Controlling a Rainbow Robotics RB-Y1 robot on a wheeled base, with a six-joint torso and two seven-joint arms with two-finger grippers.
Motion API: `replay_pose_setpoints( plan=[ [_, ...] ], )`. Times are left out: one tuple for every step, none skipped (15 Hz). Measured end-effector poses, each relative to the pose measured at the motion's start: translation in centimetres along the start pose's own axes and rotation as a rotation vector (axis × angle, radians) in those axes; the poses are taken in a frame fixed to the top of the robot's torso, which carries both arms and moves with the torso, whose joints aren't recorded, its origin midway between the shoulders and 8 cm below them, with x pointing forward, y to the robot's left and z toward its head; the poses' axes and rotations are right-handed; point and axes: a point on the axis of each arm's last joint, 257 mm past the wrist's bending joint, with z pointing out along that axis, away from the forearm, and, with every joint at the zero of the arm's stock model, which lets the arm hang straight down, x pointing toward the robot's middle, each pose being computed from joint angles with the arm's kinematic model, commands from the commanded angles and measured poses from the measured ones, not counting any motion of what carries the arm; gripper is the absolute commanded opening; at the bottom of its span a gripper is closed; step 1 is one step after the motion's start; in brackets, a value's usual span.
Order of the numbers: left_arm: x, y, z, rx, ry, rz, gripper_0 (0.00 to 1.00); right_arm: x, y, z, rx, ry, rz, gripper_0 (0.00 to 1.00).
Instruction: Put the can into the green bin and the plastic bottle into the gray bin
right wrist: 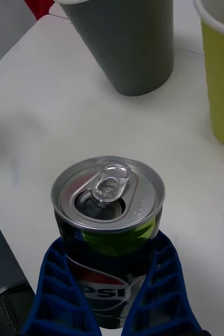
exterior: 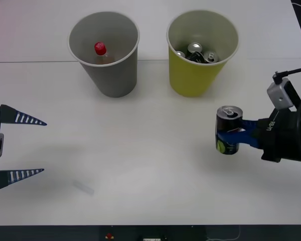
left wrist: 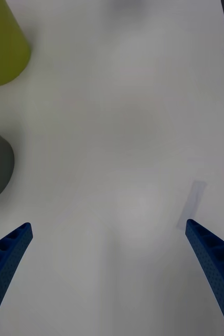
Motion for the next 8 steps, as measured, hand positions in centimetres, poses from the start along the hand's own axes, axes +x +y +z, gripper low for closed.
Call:
replay_pose_setpoints(
  plan=[
    [0.0,0.0,0.0,0.000,0.000,0.000,1.00,-0.5,-0.1,-1.0,0.022,0.013,0.015,0.00],
    [0.0,0.0,0.0,0.000,0.000,0.000,1.00,-1.0,-0.3,-1.7,0.033,0.018,0.015,0.00],
    [0.0,0.0,0.0,0.000,0.000,0.000,1.00,-1.5,-0.5,-2.3,0.044,0.022,0.001,0.00],
    [0.0,0.0,0.0,0.000,0.000,0.000,1.00,-2.2,-1.0,-2.9,0.058,0.025,-0.021,0.00],
    [0.0,0.0,0.0,0.000,0.000,0.000,1.00,-3.0,-1.4,-3.5,0.071,0.028,-0.043,0.00],
    [0.0,0.0,0.0,0.000,0.000,0.000,1.00,-3.9,-2.0,-4.0,0.077,0.036,-0.061,0.00],
    [0.0,0.0,0.0,0.000,0.000,0.000,1.00,-5.0,-2.7,-4.6,0.084,0.041,-0.075,0.00],
    [0.0,0.0,0.0,0.000,0.000,0.000,1.00,-5.8,-3.5,-5.0,0.089,0.049,-0.084,0.00]
  ],
)
